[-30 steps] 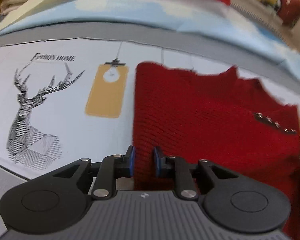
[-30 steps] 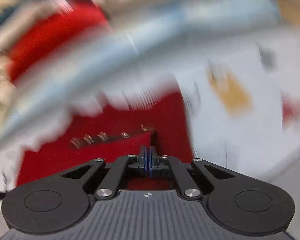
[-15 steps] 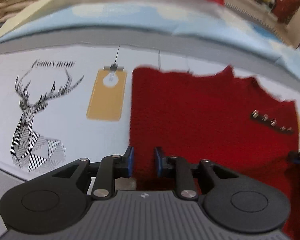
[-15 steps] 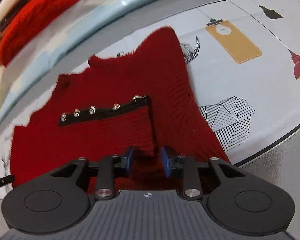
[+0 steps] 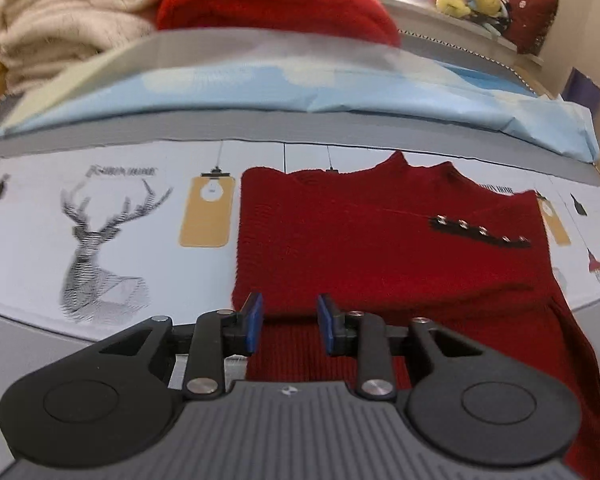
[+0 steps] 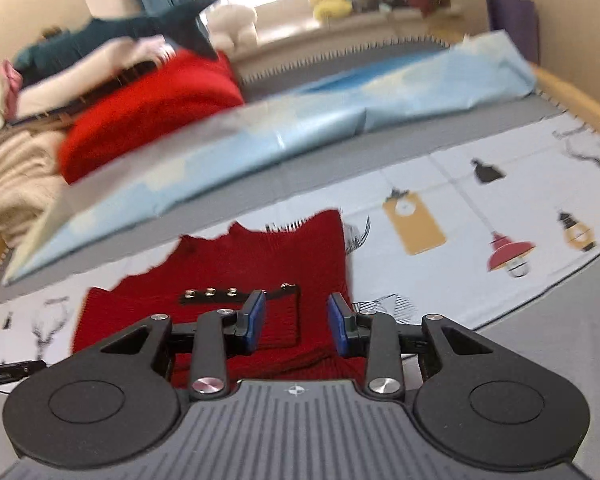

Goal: Fold small clothes

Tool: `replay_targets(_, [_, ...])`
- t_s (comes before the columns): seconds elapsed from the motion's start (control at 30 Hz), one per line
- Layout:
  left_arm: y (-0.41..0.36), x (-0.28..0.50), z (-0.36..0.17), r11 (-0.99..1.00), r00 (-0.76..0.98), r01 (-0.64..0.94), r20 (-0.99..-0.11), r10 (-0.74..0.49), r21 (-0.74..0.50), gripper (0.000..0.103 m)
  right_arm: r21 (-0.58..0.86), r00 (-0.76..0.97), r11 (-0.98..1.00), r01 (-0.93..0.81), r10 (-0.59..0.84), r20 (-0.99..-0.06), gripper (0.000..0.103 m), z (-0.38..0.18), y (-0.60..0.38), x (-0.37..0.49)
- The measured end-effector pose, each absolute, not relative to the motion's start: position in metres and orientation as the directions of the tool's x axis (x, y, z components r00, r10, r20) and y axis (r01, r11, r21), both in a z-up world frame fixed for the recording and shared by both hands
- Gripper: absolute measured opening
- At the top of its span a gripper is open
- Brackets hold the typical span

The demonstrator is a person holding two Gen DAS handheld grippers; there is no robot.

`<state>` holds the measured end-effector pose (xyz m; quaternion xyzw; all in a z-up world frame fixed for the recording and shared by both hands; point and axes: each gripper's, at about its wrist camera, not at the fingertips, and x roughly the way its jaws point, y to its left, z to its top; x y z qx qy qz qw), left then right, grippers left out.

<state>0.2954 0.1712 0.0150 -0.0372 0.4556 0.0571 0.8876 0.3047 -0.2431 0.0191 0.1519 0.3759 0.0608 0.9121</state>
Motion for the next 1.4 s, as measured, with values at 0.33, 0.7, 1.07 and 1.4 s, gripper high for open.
replay_targets(0.33, [0.152,0.15,0.065,0.996,0.652,-0.093,-0.756,0.062,0.002,0.034,0.272,0.785,0.96,-0.063,0.216,-0.581,0.047,0.066,-0.299,0.147])
replay_targets(0.7, [0.187,0.023,0.006,0.983,0.625,-0.134,-0.781,-0.014,-0.125,0.033,0.375,0.677,0.913,0.162,0.174,-0.715,0.047,-0.049,-0.365,0.068])
replay_targets(1.07, [0.218,0.043,-0.067,0.923,0.472,-0.302,-0.878,-0.073,-0.24,0.033,0.271,0.542,0.947,0.173,0.138,-0.829,0.046,-0.097,-0.347,0.096])
replay_targets(1.4, [0.222,0.046,-0.094,0.929,0.376,-0.307,-0.923,-0.08,-0.205,0.034,0.234,0.427,0.941,0.245,0.113,-0.897,0.047,-0.133,-0.345,0.108])
